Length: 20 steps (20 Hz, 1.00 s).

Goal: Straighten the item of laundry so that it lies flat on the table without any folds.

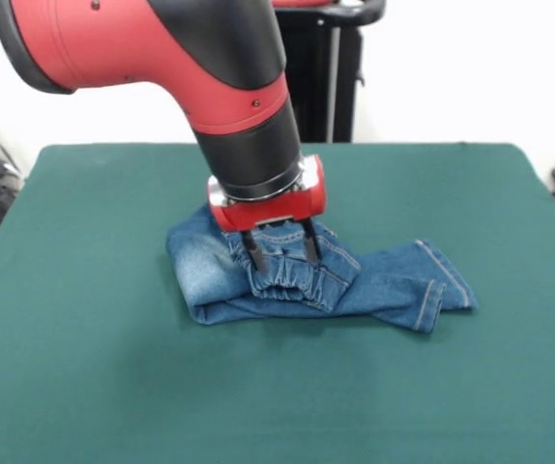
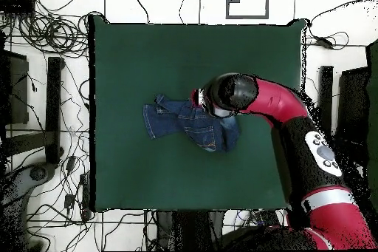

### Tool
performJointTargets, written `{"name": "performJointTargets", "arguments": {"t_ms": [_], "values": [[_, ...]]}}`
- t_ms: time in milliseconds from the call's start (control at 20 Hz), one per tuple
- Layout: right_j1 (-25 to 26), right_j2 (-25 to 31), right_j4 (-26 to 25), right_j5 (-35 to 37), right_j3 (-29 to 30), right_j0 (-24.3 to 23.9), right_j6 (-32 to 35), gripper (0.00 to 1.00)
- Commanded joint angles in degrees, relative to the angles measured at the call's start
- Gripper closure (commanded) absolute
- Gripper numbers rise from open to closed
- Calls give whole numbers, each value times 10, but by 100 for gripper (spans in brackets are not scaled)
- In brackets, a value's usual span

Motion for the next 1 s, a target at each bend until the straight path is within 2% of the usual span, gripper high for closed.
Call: {"name": "performJointTargets", "arguments": {"t_ms": [50, 400, 650, 1000], "values": [[-4, 67, -21, -36, 73, 3, -54, 0], [8, 75, -42, -6, 48, -23, -97, 0], [9, 82, -52, -40, 70, -29, -75, 0], [-1, 90, -60, -29, 75, -36, -63, 0]]}}
